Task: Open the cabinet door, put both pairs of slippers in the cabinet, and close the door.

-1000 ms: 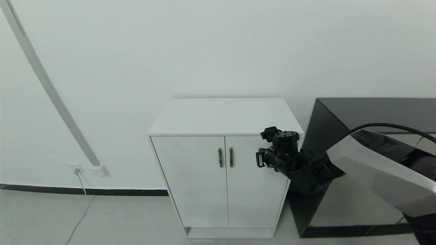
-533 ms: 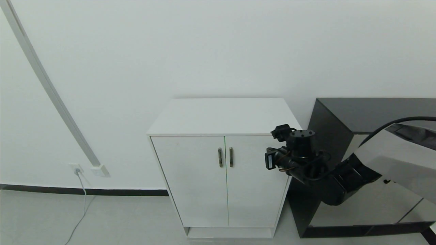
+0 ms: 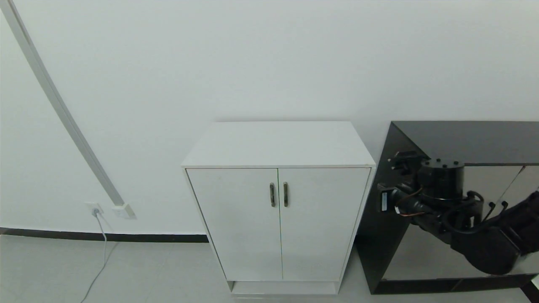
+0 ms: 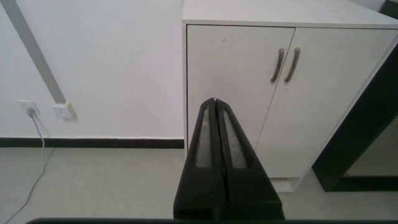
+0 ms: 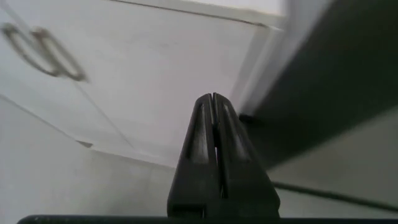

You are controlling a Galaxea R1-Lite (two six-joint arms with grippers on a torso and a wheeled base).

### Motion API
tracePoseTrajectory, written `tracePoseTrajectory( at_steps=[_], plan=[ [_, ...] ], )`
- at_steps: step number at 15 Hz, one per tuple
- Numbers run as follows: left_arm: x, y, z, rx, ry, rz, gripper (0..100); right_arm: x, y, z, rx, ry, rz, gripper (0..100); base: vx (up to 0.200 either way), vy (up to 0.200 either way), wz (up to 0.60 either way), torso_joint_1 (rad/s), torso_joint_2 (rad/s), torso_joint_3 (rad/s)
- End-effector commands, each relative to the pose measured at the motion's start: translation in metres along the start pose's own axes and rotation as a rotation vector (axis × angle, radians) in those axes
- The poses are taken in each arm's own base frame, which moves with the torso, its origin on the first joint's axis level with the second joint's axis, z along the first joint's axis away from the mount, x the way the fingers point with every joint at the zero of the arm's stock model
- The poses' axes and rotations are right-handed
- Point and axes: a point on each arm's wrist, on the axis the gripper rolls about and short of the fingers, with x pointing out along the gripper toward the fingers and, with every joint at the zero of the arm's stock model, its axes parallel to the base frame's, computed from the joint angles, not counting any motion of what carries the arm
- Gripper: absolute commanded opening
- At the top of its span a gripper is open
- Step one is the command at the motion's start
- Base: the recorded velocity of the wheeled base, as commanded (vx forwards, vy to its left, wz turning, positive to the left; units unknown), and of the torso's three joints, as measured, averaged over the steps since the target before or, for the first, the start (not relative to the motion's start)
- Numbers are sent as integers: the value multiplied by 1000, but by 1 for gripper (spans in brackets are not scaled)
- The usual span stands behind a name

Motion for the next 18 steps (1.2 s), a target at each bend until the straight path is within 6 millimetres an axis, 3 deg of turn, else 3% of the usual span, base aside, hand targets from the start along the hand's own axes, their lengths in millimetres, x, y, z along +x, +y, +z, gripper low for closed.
tracePoseTrajectory(
  at_steps=[1,5,10,11,13,16,18],
  plan=[
    [0,0,0,0,0,0,0,-36,-31,5,22,-16,-74,0,0,0,0,0,0,0],
    [0,0,0,0,0,0,0,-77,-55,-7,34,4,-138,0,0,0,0,0,0,0],
    [0,0,0,0,0,-1,0,-127,-62,-27,29,23,-138,0,0,0,0,0,0,0],
    [0,0,0,0,0,-1,0,-128,-62,-28,29,23,-139,0,0,0,0,0,0,0],
    [0,0,0,0,0,-1,0,-154,-65,-42,30,27,-138,0,0,0,0,0,0,0],
    [0,0,0,0,0,-1,0,-176,-67,-60,25,57,-117,0,0,0,0,0,0,0],
    [0,0,0,0,0,-1,0,-189,-67,-62,27,41,-81,0,0,0,0,0,0,0]
  ],
)
